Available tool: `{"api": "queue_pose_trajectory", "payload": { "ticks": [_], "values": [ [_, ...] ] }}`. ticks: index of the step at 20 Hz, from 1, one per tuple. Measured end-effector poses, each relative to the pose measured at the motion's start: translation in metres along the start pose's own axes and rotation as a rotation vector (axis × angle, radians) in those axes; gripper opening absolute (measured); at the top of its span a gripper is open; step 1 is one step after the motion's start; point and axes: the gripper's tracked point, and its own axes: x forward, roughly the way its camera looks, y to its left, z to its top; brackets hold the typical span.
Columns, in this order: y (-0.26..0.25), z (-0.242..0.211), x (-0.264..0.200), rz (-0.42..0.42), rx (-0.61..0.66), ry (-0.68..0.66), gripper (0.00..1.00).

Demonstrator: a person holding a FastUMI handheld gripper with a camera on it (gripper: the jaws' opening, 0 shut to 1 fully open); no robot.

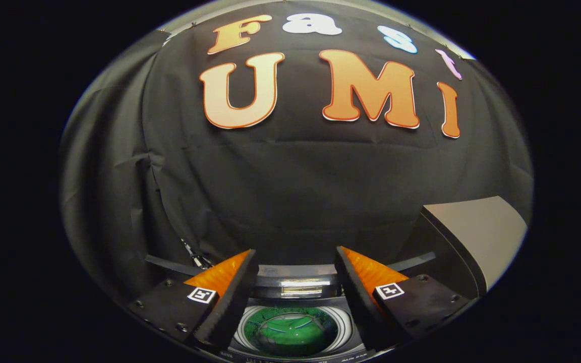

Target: Put the clothes into the washing machine and then close the washing machine lid.

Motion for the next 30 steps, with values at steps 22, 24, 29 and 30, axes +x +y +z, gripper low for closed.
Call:
{"api": "queue_pose_trajectory", "payload": {
  "ticks": [22, 24, 29, 30],
  "values": [
    [0.001, -0.048, -0.029, 0.072, -0.016, -0.181, 0.99],
    [0.001, -0.06, -0.028, 0.084, -0.016, -0.172, 0.99],
    [-0.009, -0.165, -0.003, 0.045, -0.028, 0.079, 0.97],
    [-0.008, -0.185, 0.001, 0.044, -0.013, 0.125, 0.97]
  ]
}}
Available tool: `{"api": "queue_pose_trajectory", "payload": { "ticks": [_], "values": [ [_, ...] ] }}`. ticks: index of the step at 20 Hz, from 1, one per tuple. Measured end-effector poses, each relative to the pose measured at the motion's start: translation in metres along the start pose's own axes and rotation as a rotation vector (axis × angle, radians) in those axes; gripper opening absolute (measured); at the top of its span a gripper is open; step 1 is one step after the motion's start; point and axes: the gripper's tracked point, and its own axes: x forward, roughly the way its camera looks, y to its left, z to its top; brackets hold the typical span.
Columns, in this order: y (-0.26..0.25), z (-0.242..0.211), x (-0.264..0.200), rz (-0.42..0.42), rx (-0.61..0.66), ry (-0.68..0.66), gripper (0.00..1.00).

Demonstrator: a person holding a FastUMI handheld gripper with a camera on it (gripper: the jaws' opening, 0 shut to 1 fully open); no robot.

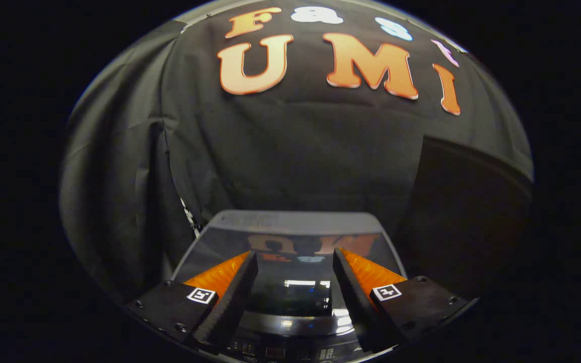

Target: Put the clothes into the washing machine and then close the washing machine lid.

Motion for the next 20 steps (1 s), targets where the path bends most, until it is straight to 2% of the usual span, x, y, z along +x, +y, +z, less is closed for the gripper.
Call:
{"api": "queue_pose_trajectory", "payload": {
  "ticks": [3, 6, 11, 17, 20],
  "values": [
    [0.002, -0.036, 0.003, 0.011, 0.022, 0.081, 0.97],
    [0.003, -0.028, -0.007, 0.018, 0.004, 0.108, 0.97],
    [0.001, 0.067, -0.053, 0.037, -0.038, -0.033, 0.97],
    [-0.023, 0.199, -0.156, 0.026, -0.05, -0.225, 0.97],
    [-0.055, 0.247, -0.211, -0.029, -0.073, -0.308, 0.97]
  ]
}}
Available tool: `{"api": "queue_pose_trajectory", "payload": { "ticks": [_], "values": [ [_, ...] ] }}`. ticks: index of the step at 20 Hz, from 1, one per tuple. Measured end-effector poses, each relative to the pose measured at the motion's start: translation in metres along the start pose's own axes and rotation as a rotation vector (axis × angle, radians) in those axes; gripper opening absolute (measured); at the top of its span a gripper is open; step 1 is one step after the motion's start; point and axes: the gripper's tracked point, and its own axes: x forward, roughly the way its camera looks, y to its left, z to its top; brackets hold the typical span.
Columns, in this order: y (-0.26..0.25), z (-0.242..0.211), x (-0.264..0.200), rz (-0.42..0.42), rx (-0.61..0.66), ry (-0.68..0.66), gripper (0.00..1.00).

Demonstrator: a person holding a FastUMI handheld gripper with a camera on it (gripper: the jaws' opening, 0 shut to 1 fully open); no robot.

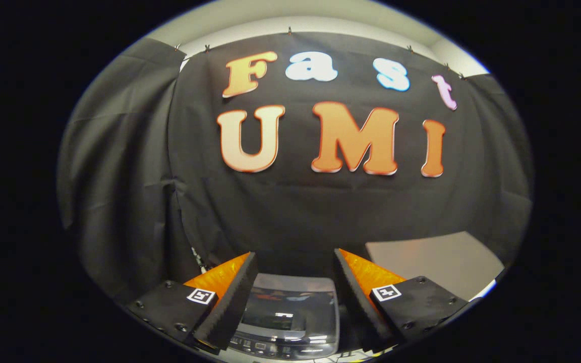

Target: Put the clothes into the washing machine and then close the washing machine lid.

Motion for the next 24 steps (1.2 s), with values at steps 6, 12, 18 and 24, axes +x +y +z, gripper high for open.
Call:
{"api": "queue_pose_trajectory", "payload": {
  "ticks": [6, 12, 18, 24],
  "values": [
    [-0.08, 0.057, -0.071, -0.104, -0.036, -0.068, 0.97],
    [-0.159, 0.069, -0.137, -0.208, -0.03, -0.106, 0.97],
    [-0.21, 0.075, -0.168, -0.253, -0.022, -0.14, 0.97],
    [-0.231, 0.075, -0.174, -0.232, 0.009, -0.137, 0.97]
  ]
}}
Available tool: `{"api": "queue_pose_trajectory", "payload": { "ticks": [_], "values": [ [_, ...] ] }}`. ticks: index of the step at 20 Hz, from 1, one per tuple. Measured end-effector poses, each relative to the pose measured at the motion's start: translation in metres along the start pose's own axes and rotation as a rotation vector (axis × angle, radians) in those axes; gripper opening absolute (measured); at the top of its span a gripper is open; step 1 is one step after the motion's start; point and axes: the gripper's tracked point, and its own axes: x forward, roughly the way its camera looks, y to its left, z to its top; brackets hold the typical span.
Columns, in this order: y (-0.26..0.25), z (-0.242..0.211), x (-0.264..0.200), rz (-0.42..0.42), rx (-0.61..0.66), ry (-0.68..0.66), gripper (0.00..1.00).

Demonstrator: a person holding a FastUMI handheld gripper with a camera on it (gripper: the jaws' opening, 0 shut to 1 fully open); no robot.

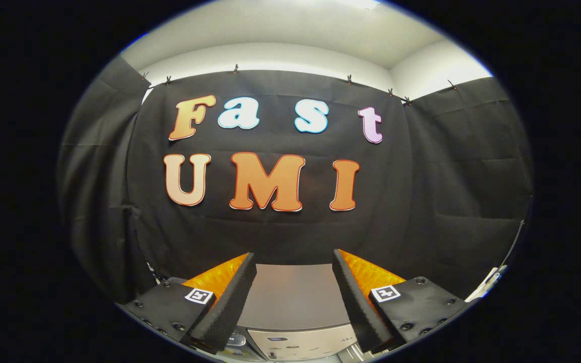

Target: Put the clothes into the washing machine and then close the washing machine lid.

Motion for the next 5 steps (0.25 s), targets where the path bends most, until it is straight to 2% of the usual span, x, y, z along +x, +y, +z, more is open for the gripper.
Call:
{"api": "queue_pose_trajectory", "payload": {
  "ticks": [5],
  "values": [
    [-0.015, 0.012, -0.01, -0.006, 0.002, -0.03, 0.97]
  ]
}}
